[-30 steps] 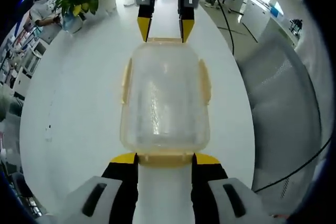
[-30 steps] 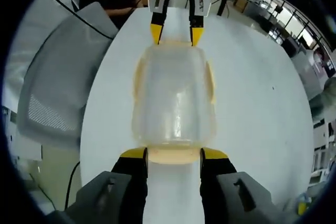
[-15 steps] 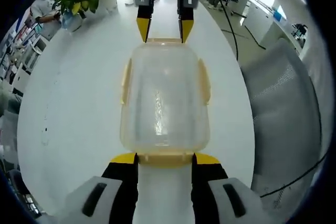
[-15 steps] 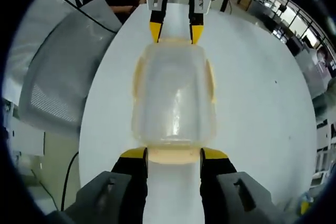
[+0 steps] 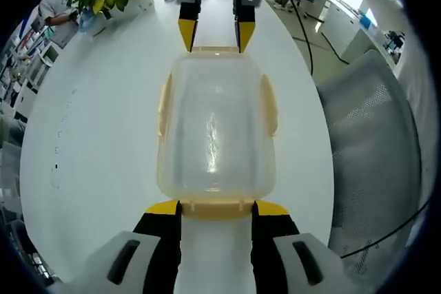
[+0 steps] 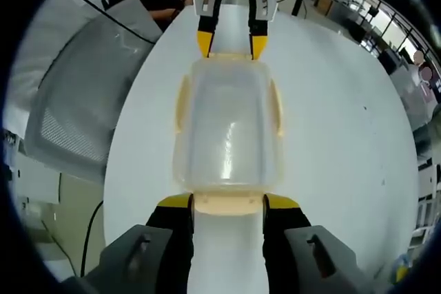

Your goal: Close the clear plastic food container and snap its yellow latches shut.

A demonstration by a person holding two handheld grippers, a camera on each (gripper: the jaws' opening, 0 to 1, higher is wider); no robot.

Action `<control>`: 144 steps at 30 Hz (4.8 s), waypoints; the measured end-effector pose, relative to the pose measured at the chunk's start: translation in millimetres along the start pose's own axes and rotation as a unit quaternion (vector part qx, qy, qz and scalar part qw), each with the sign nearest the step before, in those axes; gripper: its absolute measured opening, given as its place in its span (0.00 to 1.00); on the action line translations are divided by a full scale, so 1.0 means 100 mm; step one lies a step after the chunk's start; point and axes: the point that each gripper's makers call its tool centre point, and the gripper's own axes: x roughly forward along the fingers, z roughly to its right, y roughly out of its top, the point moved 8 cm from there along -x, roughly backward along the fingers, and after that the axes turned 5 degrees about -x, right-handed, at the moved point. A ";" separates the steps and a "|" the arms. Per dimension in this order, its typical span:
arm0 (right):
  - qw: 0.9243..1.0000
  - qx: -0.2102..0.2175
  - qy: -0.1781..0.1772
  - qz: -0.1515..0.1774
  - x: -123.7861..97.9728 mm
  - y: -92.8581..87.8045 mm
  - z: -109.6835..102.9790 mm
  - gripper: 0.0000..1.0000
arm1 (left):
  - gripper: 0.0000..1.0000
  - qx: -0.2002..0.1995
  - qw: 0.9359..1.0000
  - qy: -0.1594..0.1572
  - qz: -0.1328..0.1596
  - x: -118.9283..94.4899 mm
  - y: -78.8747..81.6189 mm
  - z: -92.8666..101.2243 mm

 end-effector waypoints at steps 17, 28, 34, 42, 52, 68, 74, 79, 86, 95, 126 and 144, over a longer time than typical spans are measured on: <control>1.000 0.008 -0.002 0.005 0.01 -0.01 -0.04 0.35 | 0.35 0.023 1.000 0.003 -0.013 0.03 -0.01 0.00; 1.000 0.009 -0.007 0.003 0.02 -0.02 -0.05 0.36 | 0.35 0.032 0.999 0.005 -0.017 0.03 -0.01 0.01; 1.000 0.023 -0.011 -0.003 0.05 -0.03 -0.05 0.36 | 0.35 0.043 0.999 0.009 -0.014 0.03 -0.02 0.00; 0.999 0.033 -0.014 -0.005 0.08 -0.04 -0.06 0.37 | 0.35 0.047 0.999 0.010 -0.009 0.04 -0.04 0.00; 0.999 0.032 -0.020 -0.007 0.09 -0.04 -0.06 0.37 | 0.30 0.056 0.998 0.019 -0.015 0.05 -0.06 -0.02; 0.995 0.092 0.010 -0.030 0.17 -0.31 -0.20 0.47 | 0.40 -0.070 0.996 0.016 -0.045 0.03 -0.40 -0.05; 0.986 0.149 -0.027 -0.067 0.07 -0.52 -0.17 0.48 | 0.54 -0.194 0.977 0.015 -0.091 -0.08 -0.64 -0.06; 0.963 0.257 -0.052 -0.064 -0.09 -0.61 -0.11 0.47 | 0.61 -0.333 0.940 -0.019 -0.067 -0.20 -0.63 0.02; 0.885 0.462 -0.009 0.047 -0.35 -0.38 -0.09 0.41 | 0.52 -0.566 0.808 -0.144 0.072 -0.42 -0.29 0.07; 0.812 0.569 0.021 0.130 -0.30 -0.12 -0.06 0.35 | 0.52 -0.622 0.773 -0.119 0.045 -0.21 -0.10 0.09; 0.799 0.592 0.036 0.096 0.06 -0.14 0.01 0.19 | 0.38 -0.567 0.821 -0.061 -0.019 0.07 0.04 -0.01; 0.791 0.601 0.034 0.106 0.09 -0.15 -0.02 0.18 | 0.37 -0.562 0.825 -0.046 -0.029 0.11 0.05 -0.01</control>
